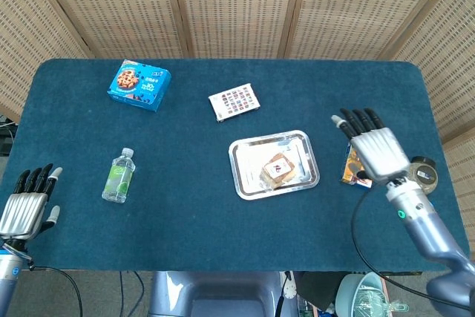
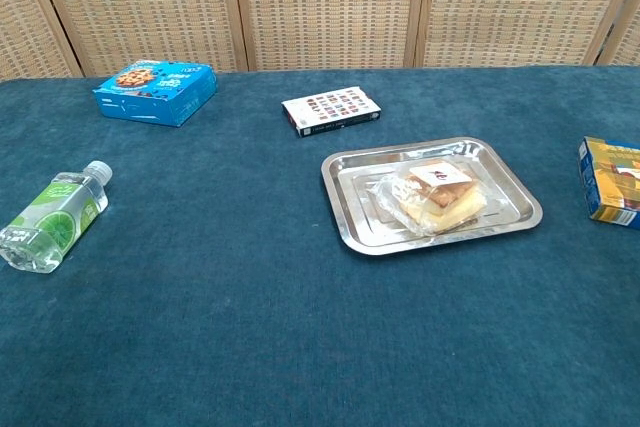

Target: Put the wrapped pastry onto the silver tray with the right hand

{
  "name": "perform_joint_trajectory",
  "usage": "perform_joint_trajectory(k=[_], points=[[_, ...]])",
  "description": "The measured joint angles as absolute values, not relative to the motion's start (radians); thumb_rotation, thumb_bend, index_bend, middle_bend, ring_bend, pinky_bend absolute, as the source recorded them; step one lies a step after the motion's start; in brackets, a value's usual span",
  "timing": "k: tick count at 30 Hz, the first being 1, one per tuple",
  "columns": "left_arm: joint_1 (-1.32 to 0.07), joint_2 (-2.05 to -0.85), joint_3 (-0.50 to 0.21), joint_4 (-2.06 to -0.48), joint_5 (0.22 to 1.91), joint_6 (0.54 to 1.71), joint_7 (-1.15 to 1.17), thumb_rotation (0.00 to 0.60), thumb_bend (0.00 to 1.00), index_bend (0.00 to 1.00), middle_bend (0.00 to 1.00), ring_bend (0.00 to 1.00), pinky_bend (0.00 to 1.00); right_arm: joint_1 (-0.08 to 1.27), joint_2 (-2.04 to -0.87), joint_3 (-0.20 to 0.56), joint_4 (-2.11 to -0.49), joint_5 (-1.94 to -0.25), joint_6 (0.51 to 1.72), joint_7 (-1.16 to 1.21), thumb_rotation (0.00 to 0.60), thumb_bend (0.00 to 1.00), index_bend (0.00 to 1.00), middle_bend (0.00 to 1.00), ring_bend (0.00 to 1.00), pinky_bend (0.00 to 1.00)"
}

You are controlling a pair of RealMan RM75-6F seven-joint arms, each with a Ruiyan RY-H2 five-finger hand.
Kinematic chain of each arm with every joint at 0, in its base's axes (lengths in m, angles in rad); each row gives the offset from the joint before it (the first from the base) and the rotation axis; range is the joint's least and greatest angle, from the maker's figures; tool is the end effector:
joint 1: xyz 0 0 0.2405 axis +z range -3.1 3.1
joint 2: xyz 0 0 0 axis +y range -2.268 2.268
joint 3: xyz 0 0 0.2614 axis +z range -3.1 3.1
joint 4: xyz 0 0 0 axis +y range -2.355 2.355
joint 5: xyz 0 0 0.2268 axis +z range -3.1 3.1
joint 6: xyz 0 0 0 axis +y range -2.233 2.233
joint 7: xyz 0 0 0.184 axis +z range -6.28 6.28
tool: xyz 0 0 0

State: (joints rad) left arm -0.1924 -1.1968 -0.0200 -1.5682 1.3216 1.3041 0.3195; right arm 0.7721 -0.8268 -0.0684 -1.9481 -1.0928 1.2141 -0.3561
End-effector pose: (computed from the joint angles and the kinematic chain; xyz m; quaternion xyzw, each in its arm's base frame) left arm -0.3430 0.2476 0.0994 -0.6598 -0.3671 -0.2434 0.6088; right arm -0.1781 -0.3580 0.1671 0.7311 -0.2677 0.3042 0.5488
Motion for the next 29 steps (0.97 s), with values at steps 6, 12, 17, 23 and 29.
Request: perform_joint_trajectory(k=[6, 12, 17, 23, 29], points=[[-0.195, -1.198, -0.020, -1.568, 1.329, 1.303, 0.317, 0.600, 0.46, 0.00, 0.00, 0.00, 0.00, 0.597, -0.791, -0.101, -1.945, -1.183, 1.379, -0.288, 0.600, 0.29, 0.00, 0.00, 0.00, 0.00], [-0.202, -1.201, -0.019, -1.573, 1.335, 1.295, 0.328, 0.600, 0.46, 0.00, 0.00, 0.00, 0.00, 0.450, -0.807, -0.117, -1.880, -1.194, 1.488, -0.222, 0.600, 0.29, 0.00, 0.00, 0.00, 0.00], [-0.201, -1.199, -0.023, -1.578, 1.327, 1.299, 0.335, 0.600, 0.46, 0.00, 0.00, 0.00, 0.00, 0.347, -0.829, -0.109, -1.801, -1.186, 1.529, -0.086, 0.600, 0.29, 0.00, 0.00, 0.00, 0.00], [-0.206, -1.199, -0.024, -1.579, 1.324, 1.288, 0.338, 0.600, 0.46, 0.00, 0.00, 0.00, 0.00, 0.249, -0.867, -0.095, -1.717, -1.187, 1.558, 0.023, 0.600, 0.29, 0.00, 0.00, 0.00, 0.00], [-0.206, -1.197, -0.022, -1.579, 1.329, 1.289, 0.332, 0.600, 0.46, 0.00, 0.00, 0.00, 0.00, 0.203, -0.889, -0.053, -1.704, -1.190, 1.562, -0.009, 0.600, 0.29, 0.00, 0.00, 0.00, 0.00]])
